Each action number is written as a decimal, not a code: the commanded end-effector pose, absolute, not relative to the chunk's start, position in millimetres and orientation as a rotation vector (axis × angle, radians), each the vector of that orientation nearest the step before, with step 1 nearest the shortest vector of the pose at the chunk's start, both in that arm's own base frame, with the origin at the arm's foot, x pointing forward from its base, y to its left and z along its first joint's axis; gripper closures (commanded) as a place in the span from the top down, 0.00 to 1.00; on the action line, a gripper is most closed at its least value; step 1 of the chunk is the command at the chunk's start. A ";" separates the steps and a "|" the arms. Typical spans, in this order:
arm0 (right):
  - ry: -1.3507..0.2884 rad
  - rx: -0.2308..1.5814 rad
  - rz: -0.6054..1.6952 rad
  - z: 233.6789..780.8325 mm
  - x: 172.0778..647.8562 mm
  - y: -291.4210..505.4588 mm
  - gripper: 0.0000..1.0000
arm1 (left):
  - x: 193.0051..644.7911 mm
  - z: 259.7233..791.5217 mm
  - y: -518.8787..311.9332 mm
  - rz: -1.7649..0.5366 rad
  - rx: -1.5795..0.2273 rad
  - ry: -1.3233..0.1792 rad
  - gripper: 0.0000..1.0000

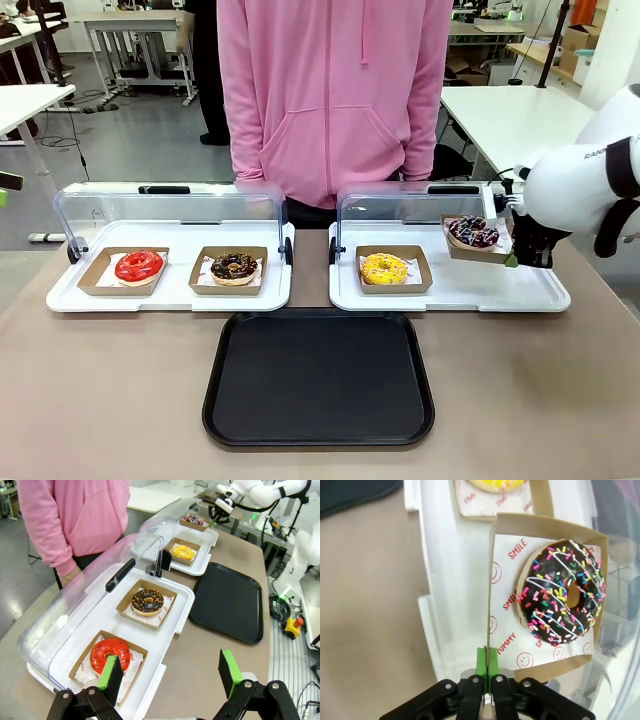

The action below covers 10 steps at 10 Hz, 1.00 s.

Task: Move the fourth donut from the left to the tray.
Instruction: Pick up the Paper togo box containing the Donut indicated by the person and place it on the Handle tray.

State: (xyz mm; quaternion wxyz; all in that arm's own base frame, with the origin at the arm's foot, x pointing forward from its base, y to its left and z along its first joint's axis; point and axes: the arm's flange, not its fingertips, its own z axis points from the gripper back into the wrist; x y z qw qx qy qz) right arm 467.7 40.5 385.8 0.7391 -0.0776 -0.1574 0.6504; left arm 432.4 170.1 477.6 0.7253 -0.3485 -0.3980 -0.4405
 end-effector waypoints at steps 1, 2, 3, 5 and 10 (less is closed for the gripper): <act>-0.322 -0.182 1.372 403.2 441.5 71.3 0.02 | 431.4 479.6 169.4 -0.974 -0.777 -0.884 1.00; -0.321 -0.189 1.355 408.8 428.4 90.3 0.02 | 431.4 479.6 169.4 -0.974 -0.777 -0.884 1.00; -0.317 -0.188 1.342 413.2 409.3 114.0 0.02 | 431.4 479.6 169.4 -0.974 -0.777 -0.884 1.00; -0.287 -0.209 1.353 418.1 383.2 148.3 0.02 | 431.4 479.6 169.4 -0.974 -0.777 -0.884 1.00; -0.327 -0.161 1.518 410.3 319.0 217.7 0.02 | 431.4 479.6 169.4 -0.974 -0.777 -0.884 1.00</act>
